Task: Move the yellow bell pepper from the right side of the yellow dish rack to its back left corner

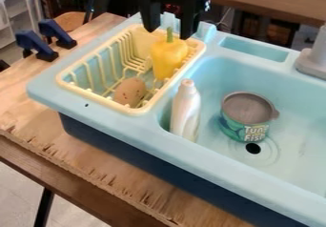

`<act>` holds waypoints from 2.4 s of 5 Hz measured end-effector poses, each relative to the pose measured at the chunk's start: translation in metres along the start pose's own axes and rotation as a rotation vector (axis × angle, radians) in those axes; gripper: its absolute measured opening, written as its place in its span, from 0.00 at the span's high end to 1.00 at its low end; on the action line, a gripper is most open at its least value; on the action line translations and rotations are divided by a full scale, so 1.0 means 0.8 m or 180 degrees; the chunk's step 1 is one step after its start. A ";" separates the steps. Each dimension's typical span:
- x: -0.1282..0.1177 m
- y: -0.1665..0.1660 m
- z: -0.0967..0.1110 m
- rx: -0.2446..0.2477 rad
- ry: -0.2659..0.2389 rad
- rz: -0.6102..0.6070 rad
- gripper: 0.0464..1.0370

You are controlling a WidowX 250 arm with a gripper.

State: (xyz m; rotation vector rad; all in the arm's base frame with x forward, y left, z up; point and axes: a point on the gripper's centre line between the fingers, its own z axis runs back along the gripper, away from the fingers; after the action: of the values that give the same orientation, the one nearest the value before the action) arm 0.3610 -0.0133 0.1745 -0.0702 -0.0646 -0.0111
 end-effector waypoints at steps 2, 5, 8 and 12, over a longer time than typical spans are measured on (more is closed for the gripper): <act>-0.007 0.007 -0.007 0.0040 0.0101 0.0069 0.33; -0.014 0.012 -0.009 -0.0067 0.0117 0.0155 0.86; -0.022 0.034 0.041 -0.0183 -0.0253 0.0311 0.92; 0.003 0.085 0.020 -0.0040 0.0013 0.0817 0.92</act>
State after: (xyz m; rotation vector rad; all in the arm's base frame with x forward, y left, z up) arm 0.3632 0.0554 0.1855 -0.0905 -0.0510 0.2448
